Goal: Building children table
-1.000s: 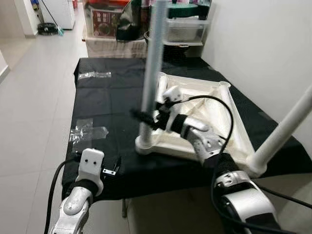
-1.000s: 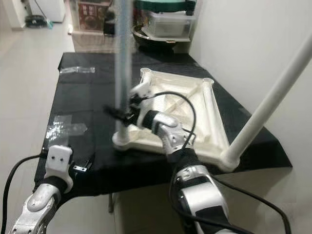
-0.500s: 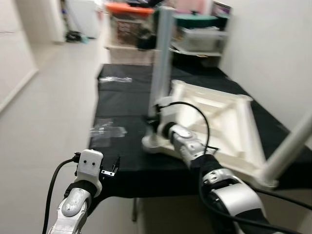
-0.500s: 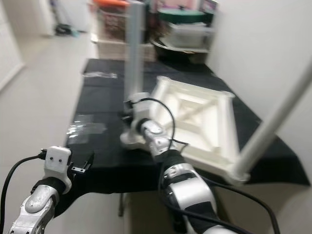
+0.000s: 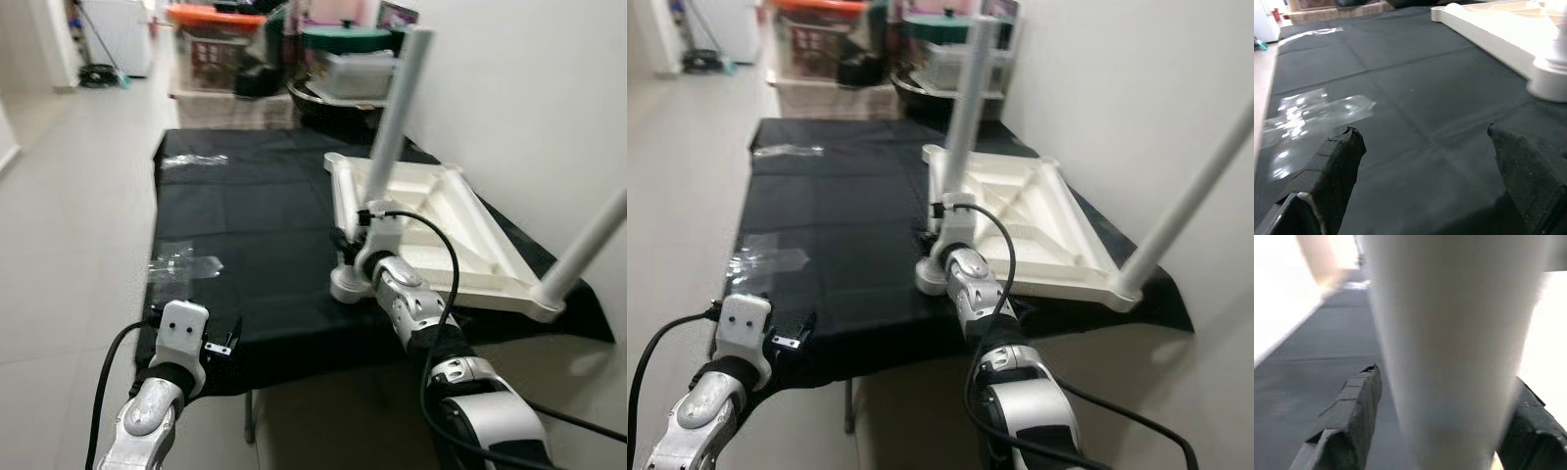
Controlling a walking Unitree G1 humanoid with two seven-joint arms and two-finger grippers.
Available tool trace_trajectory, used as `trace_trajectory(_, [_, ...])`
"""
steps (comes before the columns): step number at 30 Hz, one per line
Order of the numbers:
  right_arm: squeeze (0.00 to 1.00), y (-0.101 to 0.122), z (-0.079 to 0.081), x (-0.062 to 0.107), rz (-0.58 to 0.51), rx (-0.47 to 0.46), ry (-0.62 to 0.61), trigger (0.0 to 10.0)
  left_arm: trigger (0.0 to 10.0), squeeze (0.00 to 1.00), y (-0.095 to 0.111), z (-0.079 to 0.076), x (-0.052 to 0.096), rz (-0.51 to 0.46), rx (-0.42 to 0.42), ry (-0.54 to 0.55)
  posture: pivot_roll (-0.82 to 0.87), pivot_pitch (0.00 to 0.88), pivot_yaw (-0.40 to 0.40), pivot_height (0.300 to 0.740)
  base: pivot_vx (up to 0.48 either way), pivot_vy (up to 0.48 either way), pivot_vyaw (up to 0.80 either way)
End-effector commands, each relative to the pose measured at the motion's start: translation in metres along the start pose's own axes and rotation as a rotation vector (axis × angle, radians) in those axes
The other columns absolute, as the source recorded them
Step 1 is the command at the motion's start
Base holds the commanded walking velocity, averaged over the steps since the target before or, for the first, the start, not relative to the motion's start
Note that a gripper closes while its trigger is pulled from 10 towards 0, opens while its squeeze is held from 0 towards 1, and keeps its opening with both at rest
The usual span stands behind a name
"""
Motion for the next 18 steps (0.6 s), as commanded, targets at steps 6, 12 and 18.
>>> trace_trajectory(6, [0.0,0.044,0.061,0.015,-0.243,0.182,0.541,10.0,10.0,0.0,-0.005,0.005,0.001,0.021,-0.016,0.008,0.08,0.0,-0.12,0.74,0.0,0.0,0.0])
trace_trajectory(12, [0.0,0.039,0.075,0.005,-0.203,0.214,0.589,10.0,10.0,0.0,-0.003,0.005,0.0,0.013,-0.017,0.016,0.1,0.0,-0.136,0.74,0.0,0.0,0.0])
trace_trajectory(18, [0.0,0.027,0.107,0.004,-0.164,0.208,0.661,10.0,10.0,0.0,-0.003,0.006,0.003,0.014,-0.017,0.024,0.1,0.0,-0.136,0.74,0.0,0.0,0.0])
Point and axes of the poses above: a point about 5 cm out from each wrist's last joint towards the gripper, its own x axis pointing back from the gripper into the wrist, its own y axis along the axis of the wrist's last joint, z = x × y, the point moved 4 cm from there along -x, pointing out of the wrist towards the gripper, and after that the axes turned 14 degrees about x, right-handed, at the moved point
